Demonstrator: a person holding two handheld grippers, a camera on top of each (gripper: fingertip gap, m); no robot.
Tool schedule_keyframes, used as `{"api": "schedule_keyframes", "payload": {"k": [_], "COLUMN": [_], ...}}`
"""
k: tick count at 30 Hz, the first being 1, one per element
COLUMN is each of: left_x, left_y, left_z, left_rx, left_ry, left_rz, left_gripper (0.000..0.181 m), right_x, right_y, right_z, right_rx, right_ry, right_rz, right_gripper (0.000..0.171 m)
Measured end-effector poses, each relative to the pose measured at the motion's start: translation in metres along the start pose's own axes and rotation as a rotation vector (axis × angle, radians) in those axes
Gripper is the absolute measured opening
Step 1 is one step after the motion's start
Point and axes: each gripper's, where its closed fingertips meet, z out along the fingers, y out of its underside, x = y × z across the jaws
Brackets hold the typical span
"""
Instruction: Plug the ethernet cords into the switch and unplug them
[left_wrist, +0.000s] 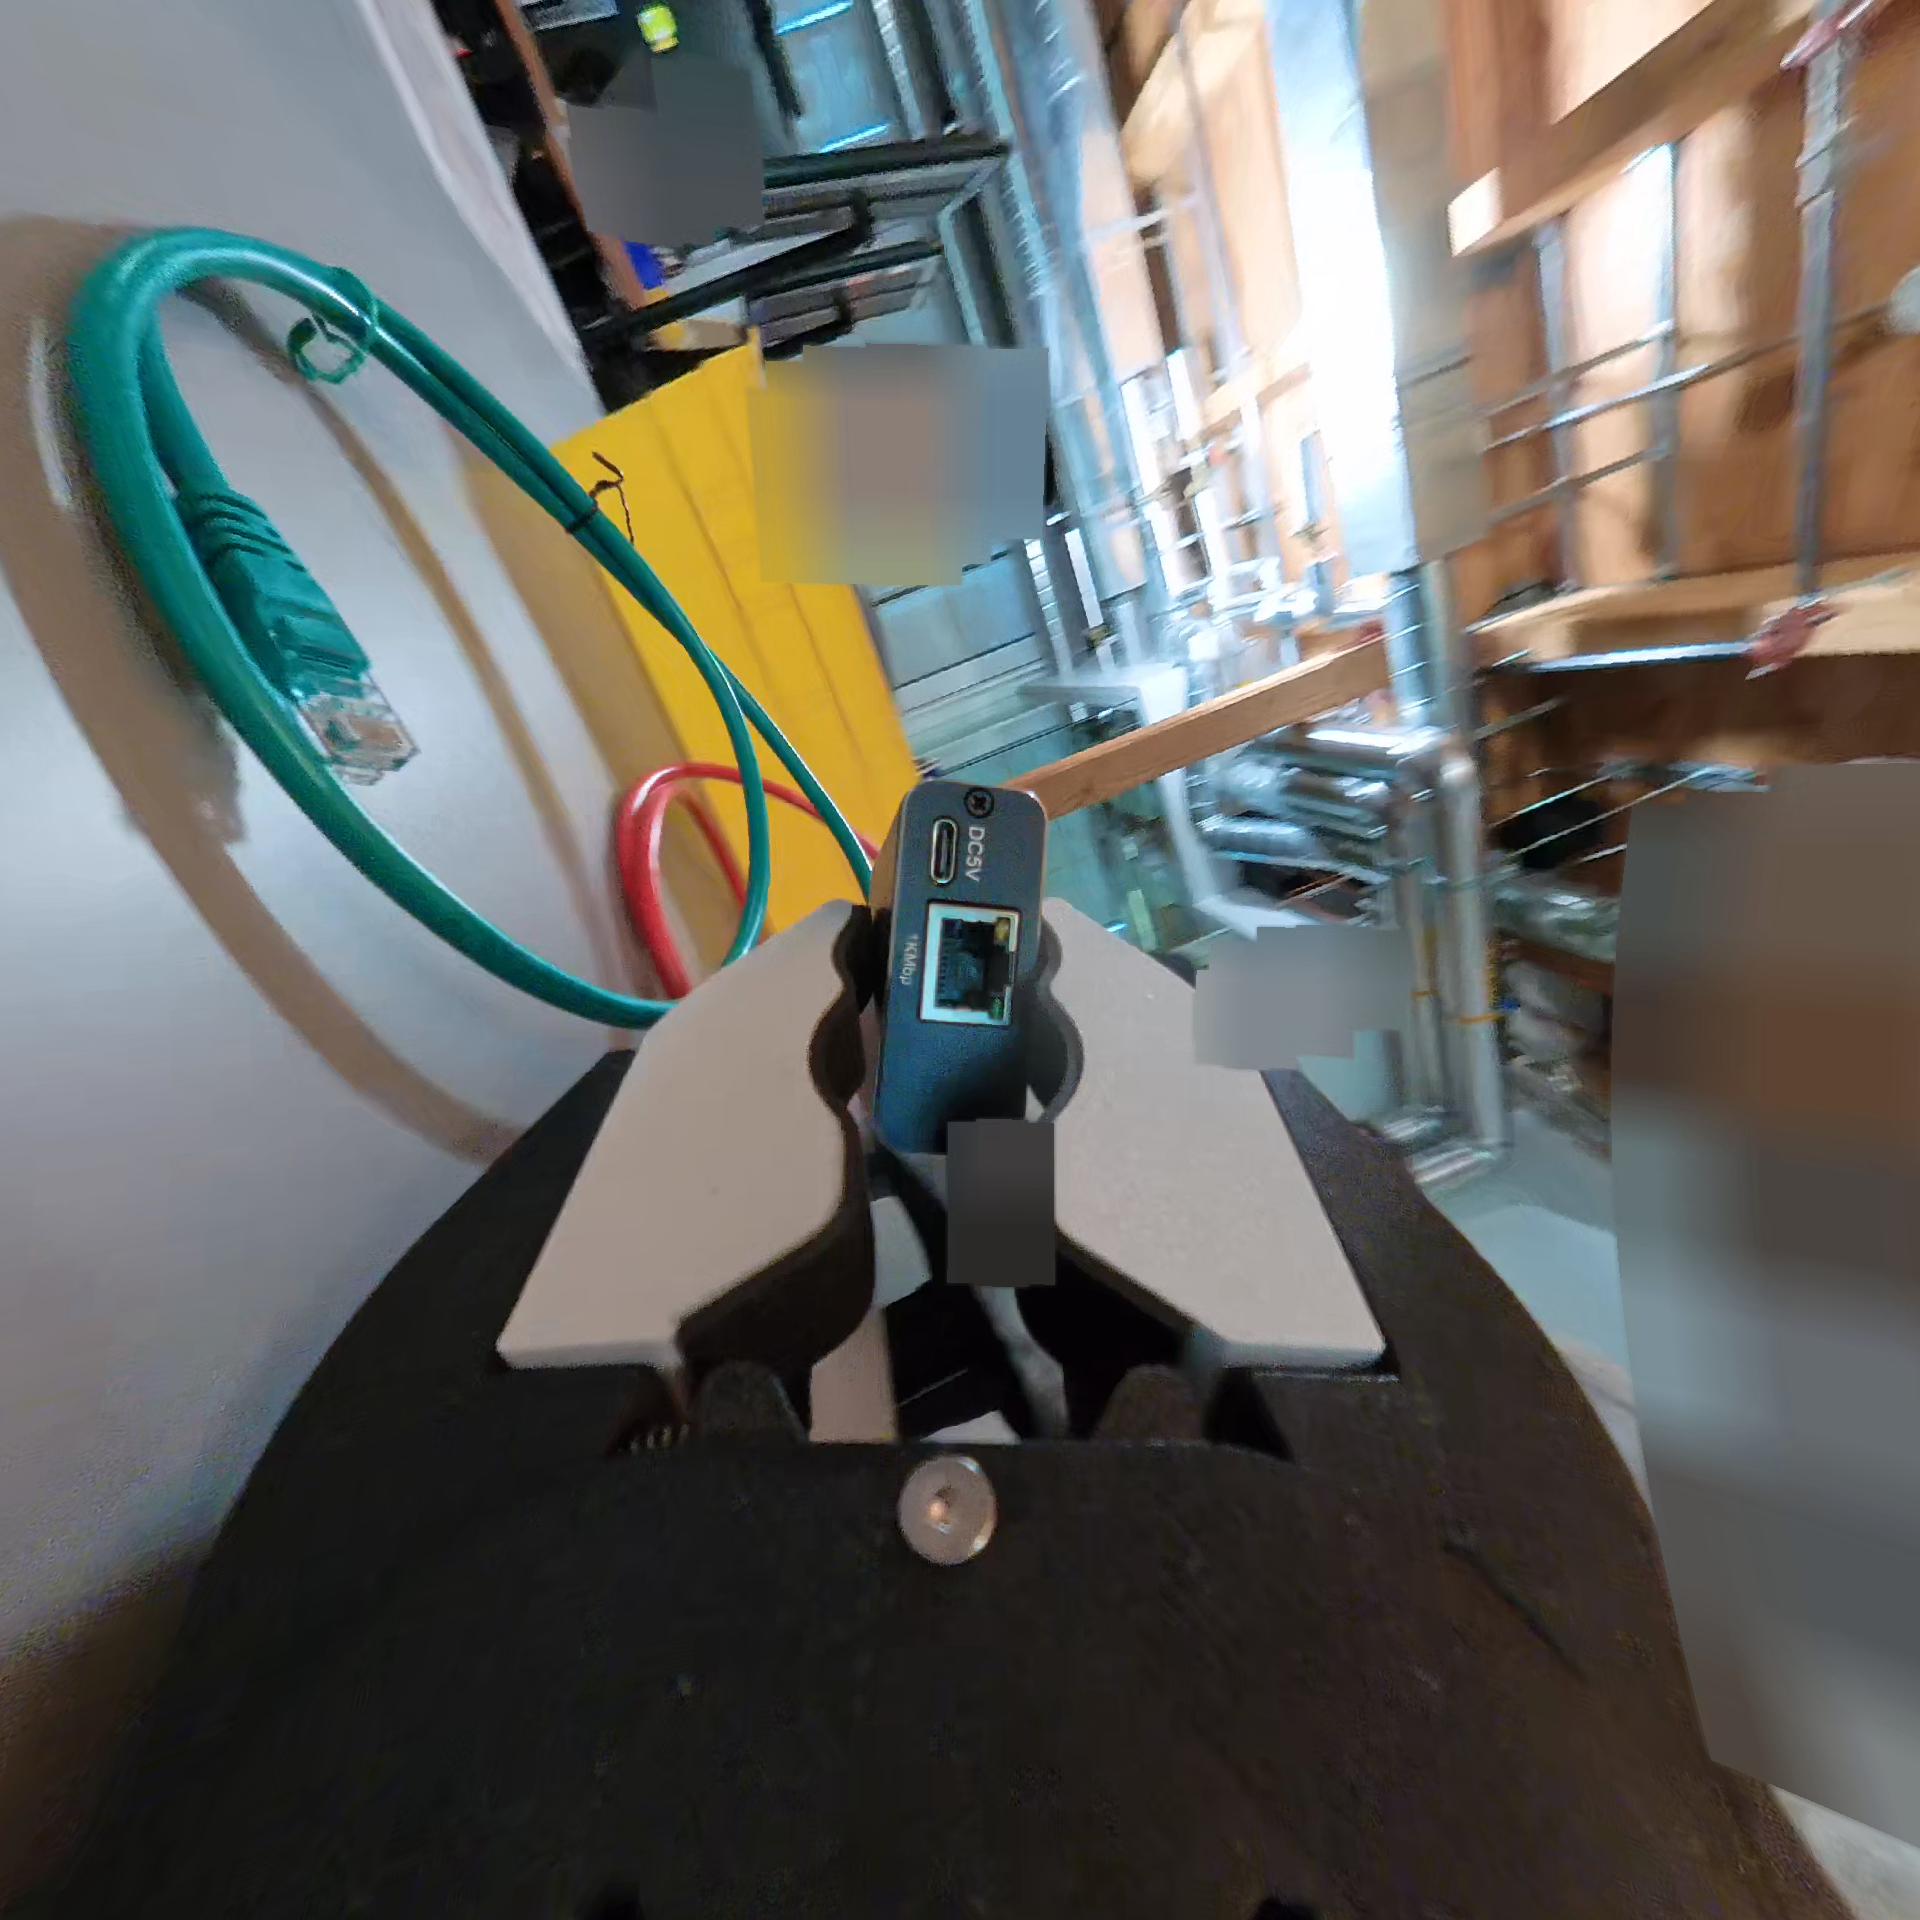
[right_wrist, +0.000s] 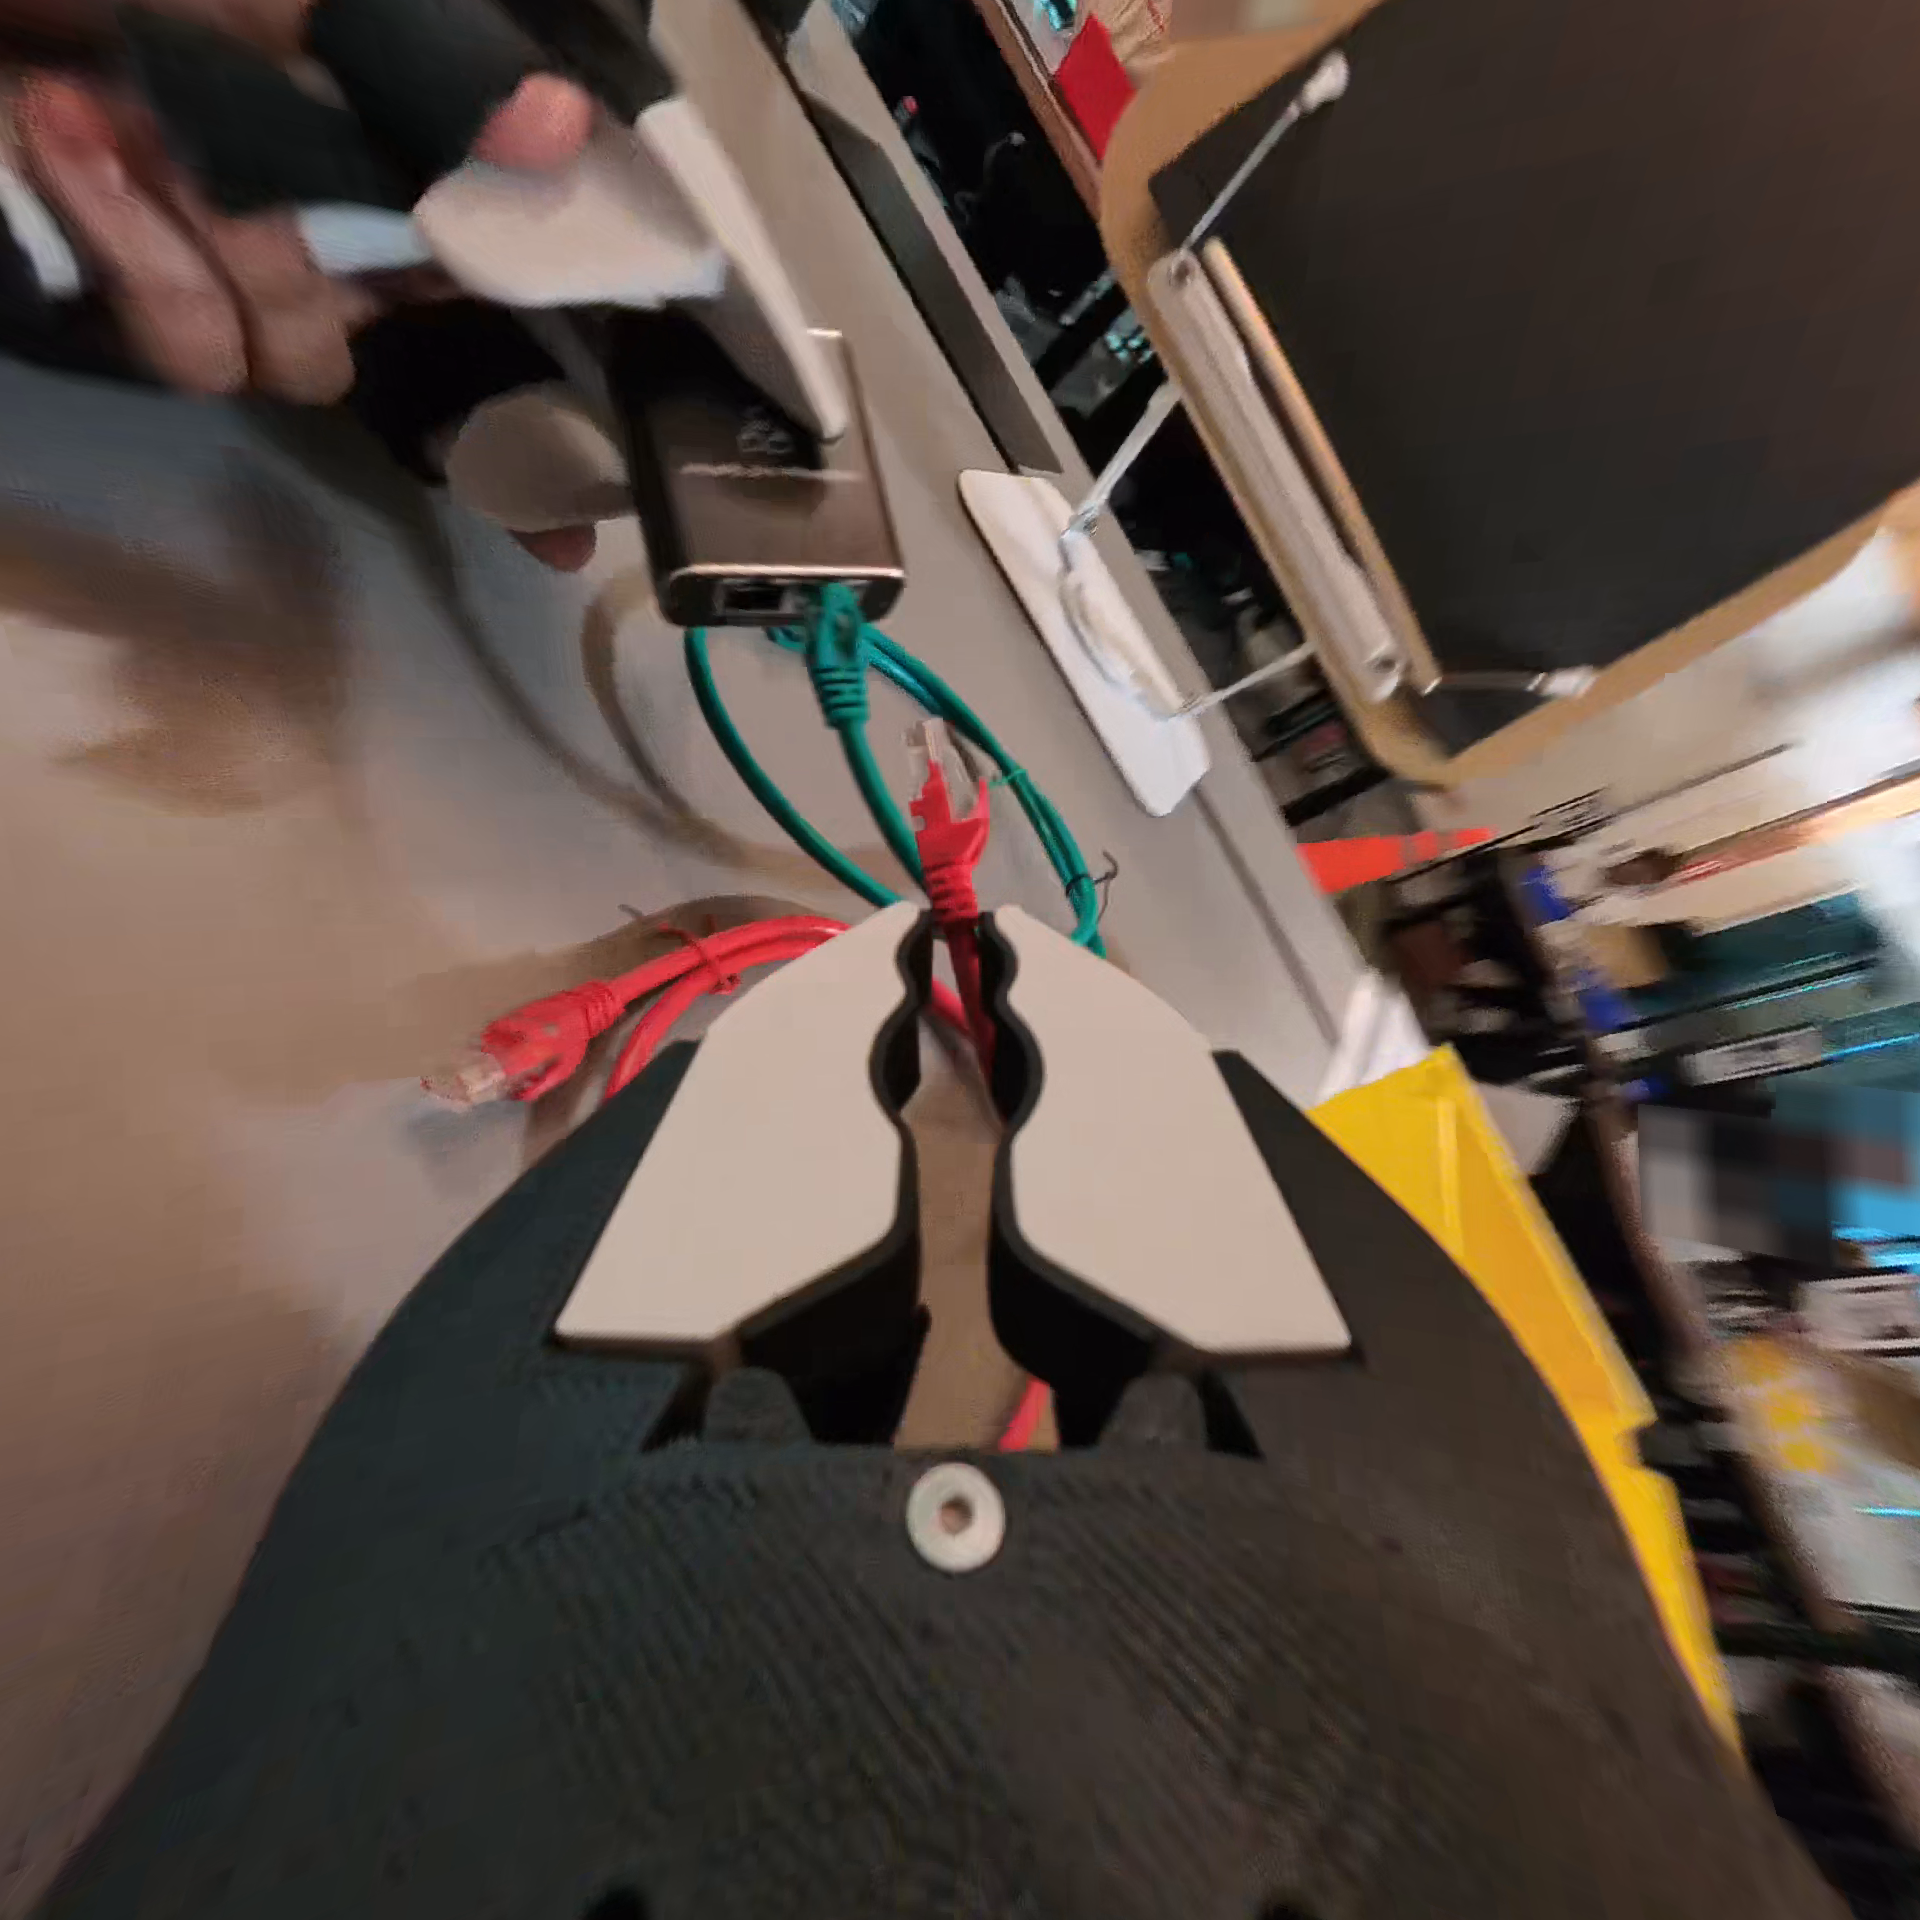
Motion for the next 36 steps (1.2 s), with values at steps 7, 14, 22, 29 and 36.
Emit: {"api": "schedule_keyframes", "payload": {"k": [7, 14, 22, 29, 36], "left_x": [0.008, 0.005, 0.006, 0.005, 0.006], "left_y": [0.0, 0.015, 0.017, 0.02, 0.019], "left_z": [0.002, 0.011, 0.012, 0.013, 0.013], "left_rx": [0.043, -0.002, -0.013, -0.027, -0.025], "left_ry": [0.103, 0.082, 0.114, 0.106, 0.112], "left_rz": [-0.101, -0.143, -0.222, -0.229, -0.226], "left_gripper": [0.025, 0.024, 0.026, 0.026, 0.026], "right_x": [-0.017, -0.024, -0.028, -0.028, -0.031], "right_y": [-0.012, -0.021, -0.021, -0.018, -0.014], "right_z": [0.006, 0.003, 0.002, 0.004, 0.008], "right_rx": [-0.008, 0.042, 0.071, 0.057, 0.057], "right_ry": [0.136, 0.196, 0.275, 0.271, 0.182], "right_rz": [-0.404, -0.596, -0.813, -0.805, -0.618], "right_gripper": [0.008, 0.008, 0.008, 0.008, 0.008]}}
